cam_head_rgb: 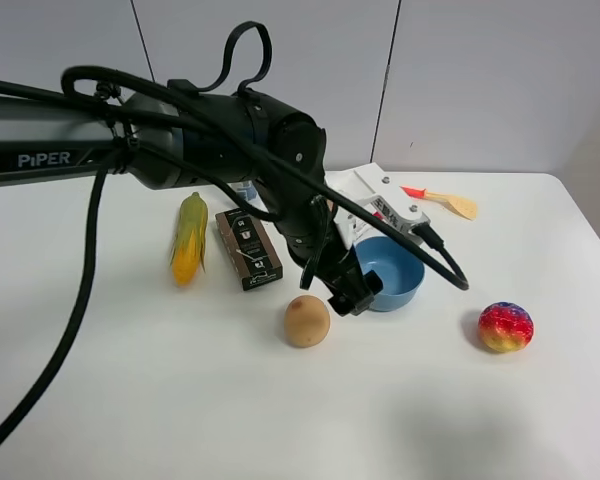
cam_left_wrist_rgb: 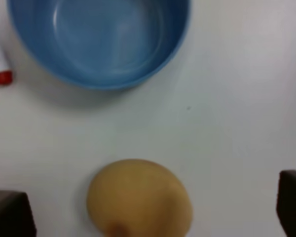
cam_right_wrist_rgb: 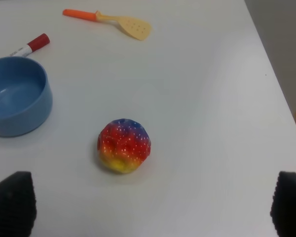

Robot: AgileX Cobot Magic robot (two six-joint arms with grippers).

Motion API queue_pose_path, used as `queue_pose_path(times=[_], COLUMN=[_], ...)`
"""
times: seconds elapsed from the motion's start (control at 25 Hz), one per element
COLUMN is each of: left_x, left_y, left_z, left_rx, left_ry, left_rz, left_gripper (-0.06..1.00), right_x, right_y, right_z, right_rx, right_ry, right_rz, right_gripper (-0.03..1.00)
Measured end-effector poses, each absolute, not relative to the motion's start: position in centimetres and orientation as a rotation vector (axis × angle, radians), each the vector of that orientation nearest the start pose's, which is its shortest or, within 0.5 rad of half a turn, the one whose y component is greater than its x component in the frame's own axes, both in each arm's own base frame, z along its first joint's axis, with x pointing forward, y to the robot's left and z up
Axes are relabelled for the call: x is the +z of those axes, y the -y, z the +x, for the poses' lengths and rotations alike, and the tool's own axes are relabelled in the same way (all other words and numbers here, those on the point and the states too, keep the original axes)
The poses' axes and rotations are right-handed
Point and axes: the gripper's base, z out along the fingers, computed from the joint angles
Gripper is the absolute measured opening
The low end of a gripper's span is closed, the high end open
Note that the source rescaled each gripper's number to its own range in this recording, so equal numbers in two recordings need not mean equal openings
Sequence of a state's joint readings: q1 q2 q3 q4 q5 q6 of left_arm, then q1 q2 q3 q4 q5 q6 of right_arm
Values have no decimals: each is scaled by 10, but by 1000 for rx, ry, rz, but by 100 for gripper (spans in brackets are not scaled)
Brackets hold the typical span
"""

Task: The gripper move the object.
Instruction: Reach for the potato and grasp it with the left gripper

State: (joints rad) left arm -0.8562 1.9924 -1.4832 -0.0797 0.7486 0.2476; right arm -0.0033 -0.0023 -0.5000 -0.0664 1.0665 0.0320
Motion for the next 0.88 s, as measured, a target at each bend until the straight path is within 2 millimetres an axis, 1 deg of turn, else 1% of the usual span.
queue_pose_path(times=[0.08, 0.16, 0.28, 0.36, 0.64, 0.88], left_x=[193, 185, 166, 159, 158, 155], left_y=[316, 309, 299, 296, 300, 300], left_z=[281, 282, 278, 276, 278, 278], left_rx=[-244, -237, -222, -229, -274, -285], left_ry=[-2409, -2431, -2470, -2471, -2432, -2453], left_rz=[1369, 1353, 1353, 1338, 1277, 1256], left_gripper=[100, 100, 100, 100, 100, 100], right_x=[277, 277, 277, 277, 277, 277], right_y=[5, 5, 5, 5, 5, 5], right_z=[-6, -6, -6, -6, -6, -6], right_rx=[-62, -62, -62, -62, -62, -62], right_ry=[-2046, -2046, -2046, -2046, -2046, -2046], right_rz=[39, 39, 39, 39, 39, 39], right_gripper=[100, 100, 100, 100, 100, 100])
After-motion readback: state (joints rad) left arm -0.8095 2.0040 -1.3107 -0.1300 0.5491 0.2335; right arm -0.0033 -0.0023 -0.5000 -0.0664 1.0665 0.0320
